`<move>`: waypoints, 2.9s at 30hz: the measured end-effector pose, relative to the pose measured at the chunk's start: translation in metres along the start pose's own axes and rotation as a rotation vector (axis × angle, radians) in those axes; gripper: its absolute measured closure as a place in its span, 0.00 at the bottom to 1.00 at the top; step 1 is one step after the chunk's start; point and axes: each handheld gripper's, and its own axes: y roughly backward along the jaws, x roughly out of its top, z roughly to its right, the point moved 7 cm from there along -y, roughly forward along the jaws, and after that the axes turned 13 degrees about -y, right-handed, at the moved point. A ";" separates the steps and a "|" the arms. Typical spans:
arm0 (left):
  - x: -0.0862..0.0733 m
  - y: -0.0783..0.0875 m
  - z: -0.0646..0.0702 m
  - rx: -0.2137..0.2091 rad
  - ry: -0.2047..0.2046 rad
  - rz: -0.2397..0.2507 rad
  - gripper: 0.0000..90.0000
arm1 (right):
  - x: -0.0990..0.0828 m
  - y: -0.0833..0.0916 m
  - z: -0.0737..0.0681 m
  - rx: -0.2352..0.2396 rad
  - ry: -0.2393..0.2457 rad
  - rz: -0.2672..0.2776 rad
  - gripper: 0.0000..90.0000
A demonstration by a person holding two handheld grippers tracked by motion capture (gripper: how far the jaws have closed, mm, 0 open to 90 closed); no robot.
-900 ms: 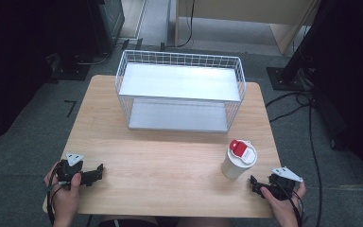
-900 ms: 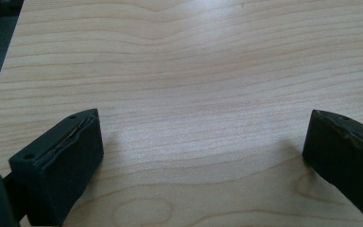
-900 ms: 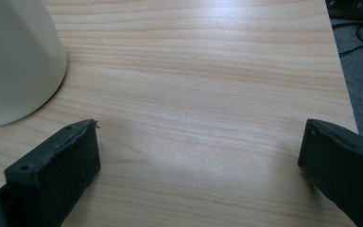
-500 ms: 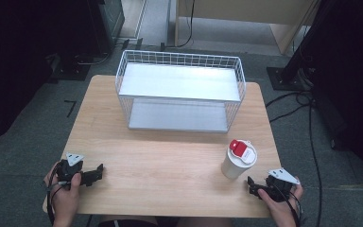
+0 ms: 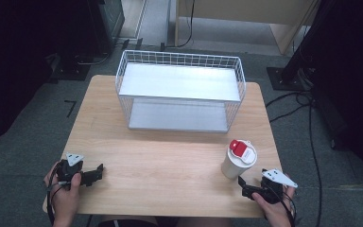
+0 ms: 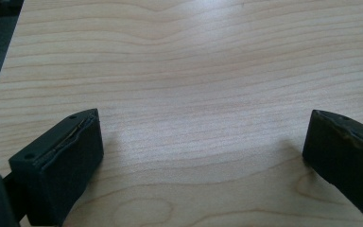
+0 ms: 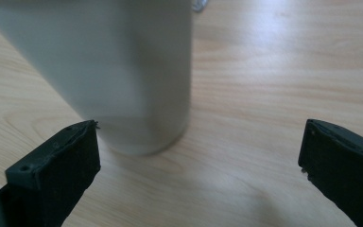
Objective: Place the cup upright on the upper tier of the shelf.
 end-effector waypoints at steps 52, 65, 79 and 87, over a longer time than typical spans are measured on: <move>0.000 0.000 0.000 0.000 -0.001 -0.001 0.00 | 0.051 -0.010 -0.068 0.048 -0.005 0.293 0.14; 0.000 0.000 0.000 -0.001 -0.001 -0.001 0.00 | 0.079 -0.006 -0.094 0.081 -0.003 0.341 0.14; 0.000 0.000 0.000 0.000 -0.002 -0.002 0.00 | 0.114 -0.008 -0.124 0.118 0.027 0.372 0.14; 0.000 0.000 0.000 0.000 -0.001 0.000 0.00 | 0.131 -0.010 -0.144 0.152 0.032 0.382 0.14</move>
